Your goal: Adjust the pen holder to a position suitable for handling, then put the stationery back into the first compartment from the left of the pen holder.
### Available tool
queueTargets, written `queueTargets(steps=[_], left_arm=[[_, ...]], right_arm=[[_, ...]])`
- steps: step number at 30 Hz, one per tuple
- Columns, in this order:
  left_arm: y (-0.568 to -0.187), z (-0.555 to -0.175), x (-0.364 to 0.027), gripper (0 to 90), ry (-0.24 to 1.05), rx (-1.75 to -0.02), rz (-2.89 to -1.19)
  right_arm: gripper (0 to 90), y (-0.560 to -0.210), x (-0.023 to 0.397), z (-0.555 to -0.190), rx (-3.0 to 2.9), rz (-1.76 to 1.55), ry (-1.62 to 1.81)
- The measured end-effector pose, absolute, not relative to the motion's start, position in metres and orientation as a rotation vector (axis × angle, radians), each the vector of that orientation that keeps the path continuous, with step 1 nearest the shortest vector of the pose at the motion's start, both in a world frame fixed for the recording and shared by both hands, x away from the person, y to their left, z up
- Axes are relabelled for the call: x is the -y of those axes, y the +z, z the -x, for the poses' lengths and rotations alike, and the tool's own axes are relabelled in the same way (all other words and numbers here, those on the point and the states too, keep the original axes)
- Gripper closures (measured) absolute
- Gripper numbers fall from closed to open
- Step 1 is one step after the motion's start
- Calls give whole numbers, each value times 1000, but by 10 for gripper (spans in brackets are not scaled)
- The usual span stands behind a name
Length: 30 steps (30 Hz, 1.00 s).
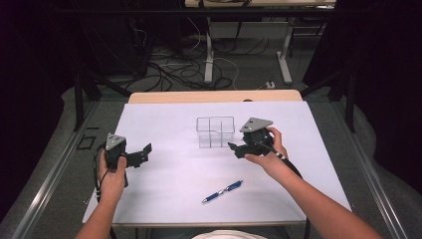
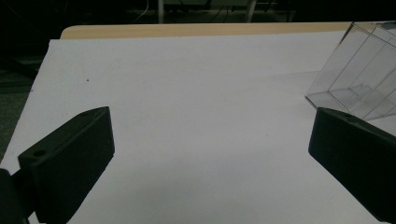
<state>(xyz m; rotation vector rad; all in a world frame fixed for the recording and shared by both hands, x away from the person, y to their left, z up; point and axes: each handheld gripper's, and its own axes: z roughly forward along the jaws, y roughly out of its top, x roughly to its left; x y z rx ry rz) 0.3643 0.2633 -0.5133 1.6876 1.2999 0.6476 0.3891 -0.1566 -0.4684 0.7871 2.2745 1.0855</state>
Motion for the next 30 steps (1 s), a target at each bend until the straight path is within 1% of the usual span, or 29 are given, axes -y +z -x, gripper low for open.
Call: queueTargets(steps=[4, 5, 10, 12, 13, 22, 30], left_arm=[[-513, -363, -259, 0, 646, -1276, -1702], [-513, -362, -258, 0, 643, -1269, -1705], [-513, -361, -253, 0, 646, -1230, -1744], [-514, -361, -250, 0, 639, -1225, -1764], [-515, -361, -249, 0, 643, -1217, -1777], [-515, -359, -244, 0, 627, -1208, -1791], [-517, -359, -244, 0, 629, -1203, -1795]], right_arm=[[139, -467, 155, -386, -2296, -771, 1079], [97, -466, 153, -384, -2304, -761, 1063], [66, -467, 149, -382, -2354, -715, 1028], [38, -468, 147, -382, -2376, -681, 1018], [0, -470, 146, -383, -2405, -667, 1010], [0, -468, 136, -377, -2464, -568, 967], [8, -465, 121, -361, -2489, -332, 857]])
